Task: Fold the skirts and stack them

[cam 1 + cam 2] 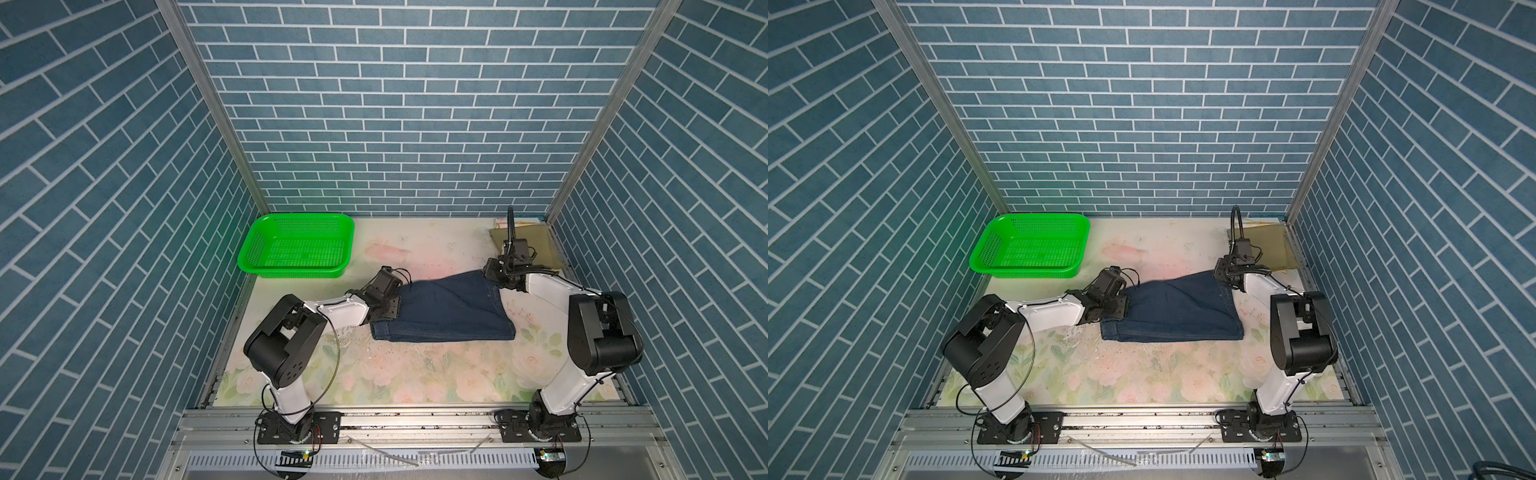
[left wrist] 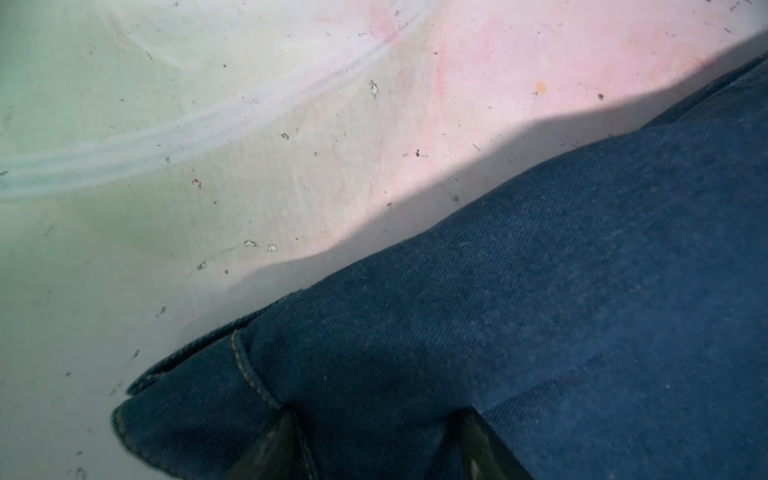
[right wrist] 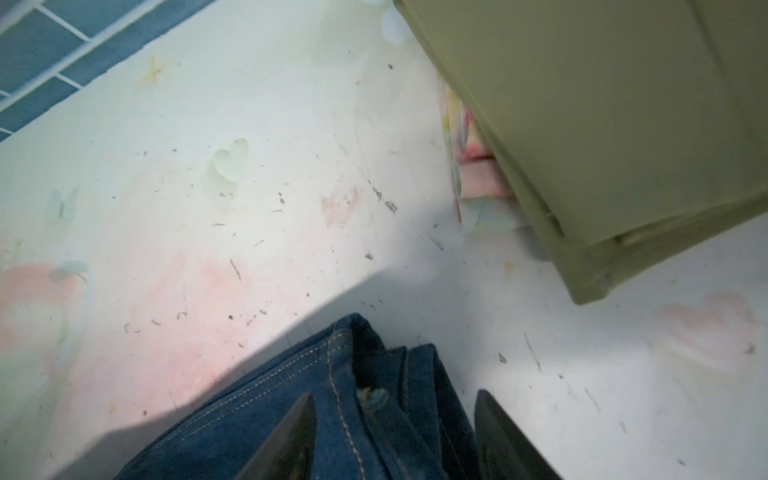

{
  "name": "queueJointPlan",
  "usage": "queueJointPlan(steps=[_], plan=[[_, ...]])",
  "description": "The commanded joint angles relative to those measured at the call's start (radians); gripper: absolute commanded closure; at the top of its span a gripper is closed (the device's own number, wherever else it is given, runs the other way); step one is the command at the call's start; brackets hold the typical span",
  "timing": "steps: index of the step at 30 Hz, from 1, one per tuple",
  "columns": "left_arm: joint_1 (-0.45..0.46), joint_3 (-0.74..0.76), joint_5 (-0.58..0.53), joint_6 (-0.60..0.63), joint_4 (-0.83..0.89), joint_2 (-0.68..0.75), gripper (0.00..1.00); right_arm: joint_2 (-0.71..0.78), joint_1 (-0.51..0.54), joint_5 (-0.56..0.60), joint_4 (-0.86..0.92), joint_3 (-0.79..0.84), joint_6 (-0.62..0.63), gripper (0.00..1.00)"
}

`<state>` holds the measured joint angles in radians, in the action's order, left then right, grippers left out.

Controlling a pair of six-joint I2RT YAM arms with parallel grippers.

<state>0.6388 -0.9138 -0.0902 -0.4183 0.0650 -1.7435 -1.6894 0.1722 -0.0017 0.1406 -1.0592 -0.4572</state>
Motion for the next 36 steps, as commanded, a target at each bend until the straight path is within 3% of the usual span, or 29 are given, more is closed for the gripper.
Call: queueJointPlan(steps=[1,8,10,12,16,17,28,36], plan=[[-0.006,0.035,0.048,-0.01,0.072,-0.048,0.38,0.035,-0.005,0.014,0.122,-0.048,0.084,0.38],[-0.008,0.018,0.061,-0.002,0.075,-0.057,0.38,-0.005,-0.006,-0.08,0.137,-0.047,0.086,0.39],[-0.008,0.018,0.062,-0.001,0.072,-0.057,0.38,-0.036,-0.007,-0.123,0.115,-0.049,0.098,0.44],[-0.008,0.019,0.063,-0.001,0.069,-0.056,0.38,-0.061,-0.007,-0.142,0.083,-0.051,0.104,0.57],[-0.008,0.025,0.065,-0.003,0.067,-0.057,0.38,-0.082,-0.007,-0.132,0.071,-0.069,0.104,0.96],[-0.008,0.028,0.065,-0.002,0.064,-0.057,0.38,-0.08,-0.007,-0.12,0.07,-0.073,0.104,1.0],[-0.025,0.07,0.065,-0.002,0.05,-0.053,0.4,-0.045,-0.035,0.107,0.154,-0.12,0.153,1.0],[-0.028,0.064,0.076,-0.001,0.05,-0.069,0.41,-0.087,-0.038,0.176,0.154,-0.145,0.17,1.0]])
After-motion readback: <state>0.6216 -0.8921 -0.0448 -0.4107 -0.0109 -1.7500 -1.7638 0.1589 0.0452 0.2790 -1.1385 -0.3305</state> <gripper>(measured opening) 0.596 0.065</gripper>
